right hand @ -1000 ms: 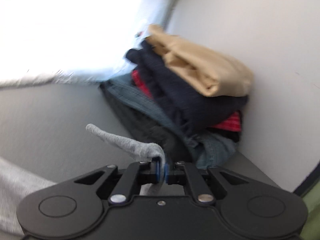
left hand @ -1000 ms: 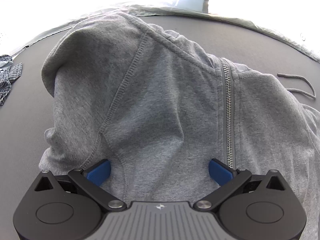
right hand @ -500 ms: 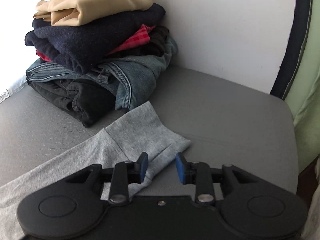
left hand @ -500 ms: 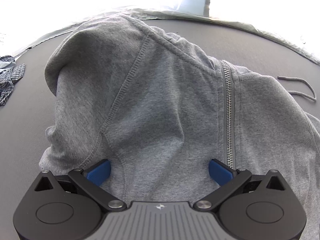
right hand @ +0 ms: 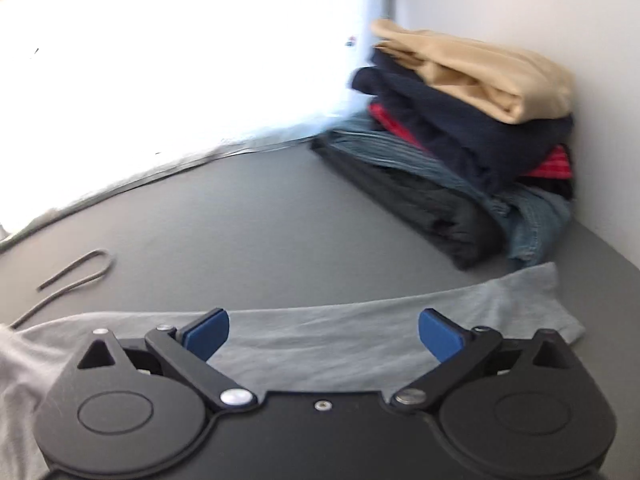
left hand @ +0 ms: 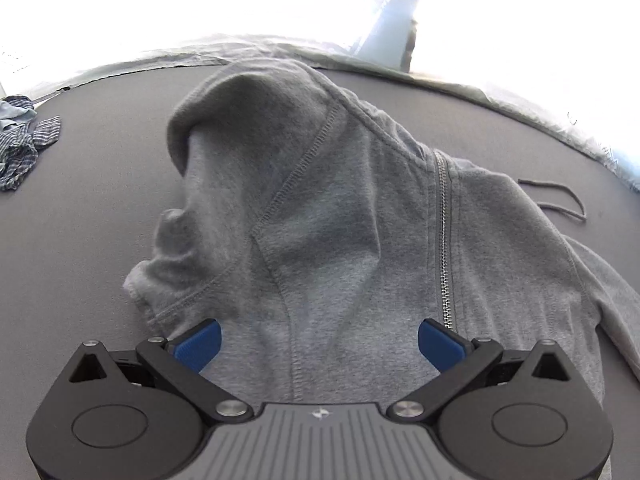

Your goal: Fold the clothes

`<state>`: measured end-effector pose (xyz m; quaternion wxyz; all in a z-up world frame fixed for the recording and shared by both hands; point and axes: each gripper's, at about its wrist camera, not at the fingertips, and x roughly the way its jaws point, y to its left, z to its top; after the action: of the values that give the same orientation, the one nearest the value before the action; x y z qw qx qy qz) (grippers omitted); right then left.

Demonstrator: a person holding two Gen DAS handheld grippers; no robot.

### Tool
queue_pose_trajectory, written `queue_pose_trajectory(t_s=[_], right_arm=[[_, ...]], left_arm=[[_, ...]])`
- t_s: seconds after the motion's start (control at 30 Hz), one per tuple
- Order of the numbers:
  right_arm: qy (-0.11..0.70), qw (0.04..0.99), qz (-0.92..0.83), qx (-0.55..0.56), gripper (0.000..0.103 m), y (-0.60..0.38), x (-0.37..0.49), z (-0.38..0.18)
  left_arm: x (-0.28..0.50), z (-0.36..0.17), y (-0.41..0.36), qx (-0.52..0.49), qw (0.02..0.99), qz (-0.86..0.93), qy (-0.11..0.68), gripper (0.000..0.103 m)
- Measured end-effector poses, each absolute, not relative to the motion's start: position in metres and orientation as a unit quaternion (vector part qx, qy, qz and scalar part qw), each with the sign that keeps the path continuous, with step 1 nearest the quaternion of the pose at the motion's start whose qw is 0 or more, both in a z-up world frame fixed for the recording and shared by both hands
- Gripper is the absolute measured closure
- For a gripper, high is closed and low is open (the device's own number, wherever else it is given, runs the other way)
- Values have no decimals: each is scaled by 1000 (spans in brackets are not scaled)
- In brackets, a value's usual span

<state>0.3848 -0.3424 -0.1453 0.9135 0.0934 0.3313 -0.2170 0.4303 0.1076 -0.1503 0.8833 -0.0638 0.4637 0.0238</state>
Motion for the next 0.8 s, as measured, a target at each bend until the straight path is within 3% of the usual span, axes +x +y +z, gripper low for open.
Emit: queue_pose_trajectory(t_s=[0.2,0.4,0.8], right_arm=[[374,925,-45,55,0,-233,398,-155],[392,917,46,55,0,-149,395,-186],[365,930,41,-12,0,-120,389,-214]], left_arm=[[386,-136,158,-61,901,77,423,0],[357,-150,217,-49,888,126,440,0],[371,-178,229,-53,884,23,464,1]])
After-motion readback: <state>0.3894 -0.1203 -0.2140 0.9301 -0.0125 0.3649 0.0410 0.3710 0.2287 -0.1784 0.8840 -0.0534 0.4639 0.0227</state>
